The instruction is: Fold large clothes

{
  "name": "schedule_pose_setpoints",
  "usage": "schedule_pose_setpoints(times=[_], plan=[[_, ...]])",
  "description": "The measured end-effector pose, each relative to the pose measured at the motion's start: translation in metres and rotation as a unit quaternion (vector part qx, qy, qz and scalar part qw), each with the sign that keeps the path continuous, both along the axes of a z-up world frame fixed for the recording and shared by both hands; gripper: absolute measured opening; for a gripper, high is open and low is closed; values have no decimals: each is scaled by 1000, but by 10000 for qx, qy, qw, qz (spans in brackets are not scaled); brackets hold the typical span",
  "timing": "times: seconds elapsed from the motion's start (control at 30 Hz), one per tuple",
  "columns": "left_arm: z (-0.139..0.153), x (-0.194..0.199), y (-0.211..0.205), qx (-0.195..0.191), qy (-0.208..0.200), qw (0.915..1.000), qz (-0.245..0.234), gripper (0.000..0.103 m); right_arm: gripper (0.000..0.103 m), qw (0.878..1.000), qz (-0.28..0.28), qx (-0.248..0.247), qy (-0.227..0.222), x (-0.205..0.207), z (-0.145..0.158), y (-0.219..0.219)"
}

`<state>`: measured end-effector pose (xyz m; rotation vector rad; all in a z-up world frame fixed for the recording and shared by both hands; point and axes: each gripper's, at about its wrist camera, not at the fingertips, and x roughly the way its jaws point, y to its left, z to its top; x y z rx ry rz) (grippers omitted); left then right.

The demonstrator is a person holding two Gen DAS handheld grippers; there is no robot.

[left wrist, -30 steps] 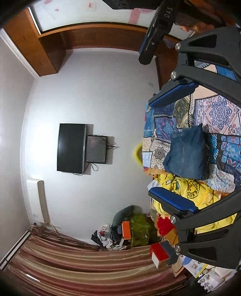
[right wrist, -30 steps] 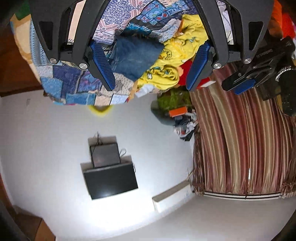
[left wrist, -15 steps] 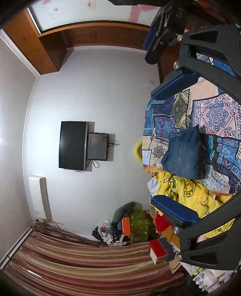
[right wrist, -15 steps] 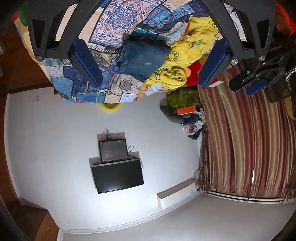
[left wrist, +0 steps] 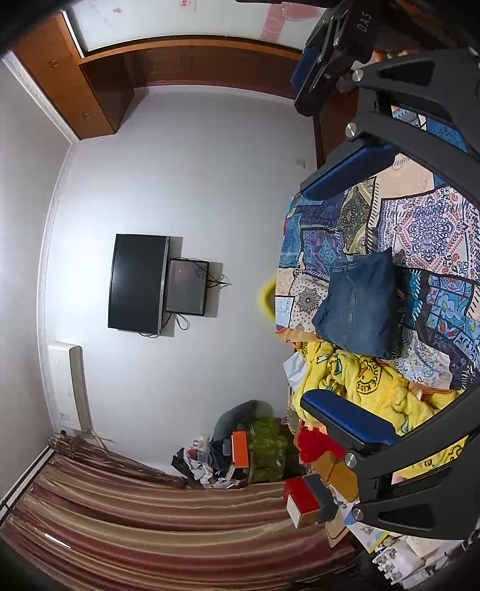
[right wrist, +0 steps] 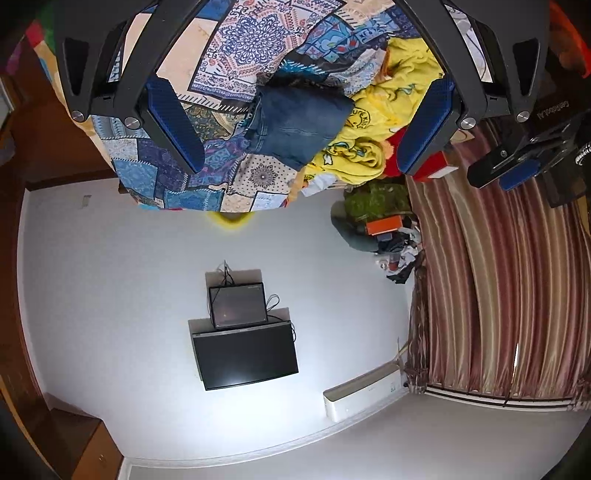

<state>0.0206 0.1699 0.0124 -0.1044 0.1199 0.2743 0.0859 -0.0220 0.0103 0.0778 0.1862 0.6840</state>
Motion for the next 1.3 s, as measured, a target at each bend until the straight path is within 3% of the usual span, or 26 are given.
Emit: schedule_pose_setpoints(times=[0.9, 1.3], plan=[[-7, 4, -2, 64, 187, 9998, -2, 103, 103, 10000, -32, -85, -6, -4, 2, -3], [-7, 3, 3, -138, 188, 9996, -185, 102, 103, 9999, -110, -112, 56, -4, 1, -5]])
